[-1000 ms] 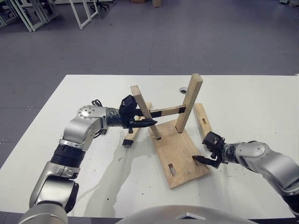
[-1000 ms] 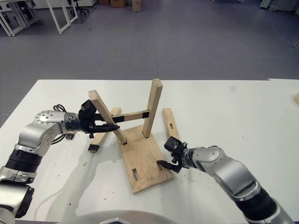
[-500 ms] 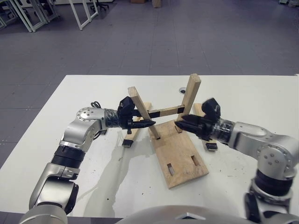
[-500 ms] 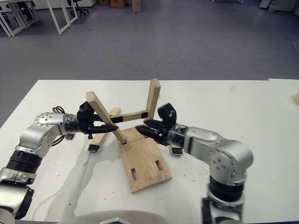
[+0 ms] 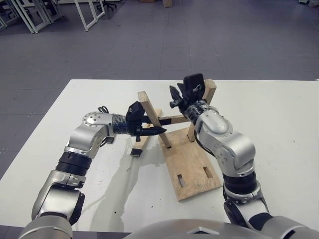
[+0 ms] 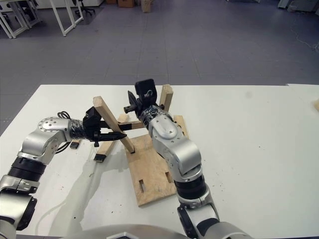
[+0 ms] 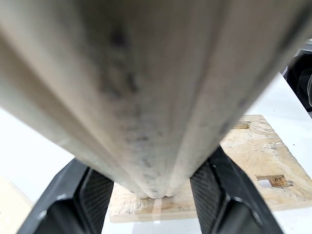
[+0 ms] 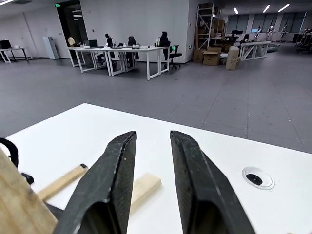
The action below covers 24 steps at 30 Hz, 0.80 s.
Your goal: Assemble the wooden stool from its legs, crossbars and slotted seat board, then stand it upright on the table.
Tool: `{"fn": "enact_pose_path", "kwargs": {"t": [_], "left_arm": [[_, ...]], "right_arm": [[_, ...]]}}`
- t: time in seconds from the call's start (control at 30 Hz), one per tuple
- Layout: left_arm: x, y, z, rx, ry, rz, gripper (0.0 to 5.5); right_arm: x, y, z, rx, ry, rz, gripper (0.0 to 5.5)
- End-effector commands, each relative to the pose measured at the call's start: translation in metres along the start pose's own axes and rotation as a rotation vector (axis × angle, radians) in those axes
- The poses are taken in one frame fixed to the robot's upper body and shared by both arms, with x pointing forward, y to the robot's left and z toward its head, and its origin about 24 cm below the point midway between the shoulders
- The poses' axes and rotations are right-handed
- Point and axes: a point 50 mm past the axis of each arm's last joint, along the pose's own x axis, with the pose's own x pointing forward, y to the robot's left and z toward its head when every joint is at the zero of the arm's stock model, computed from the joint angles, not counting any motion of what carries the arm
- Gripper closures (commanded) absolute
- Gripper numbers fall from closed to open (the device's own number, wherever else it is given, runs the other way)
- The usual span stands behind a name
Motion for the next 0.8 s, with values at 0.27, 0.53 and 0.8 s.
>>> {"fn": "enact_pose_path", "kwargs": {"t": [0.27, 0.53, 0.8], "left_arm": [[0.001, -0.007, -0.058, -0.124, 0.294, 0.038, 3.45], [-0.003, -0.016, -0.082, -0.159, 0.326, 0.045, 3.45], [-0.009, -0.011, -0.079, -0.023, 0.488, 0.037, 3.45]], "right_arm": [[-0.004, 0.025, -0.037, 0.141, 0.125, 0.227, 4.24], [-0.095, -0.038, -0.014, 0.217, 0.067, 0.49, 4.24], [-0.111, -0.168, -0.055, -0.038, 0.429, -0.315, 4.24]]}}
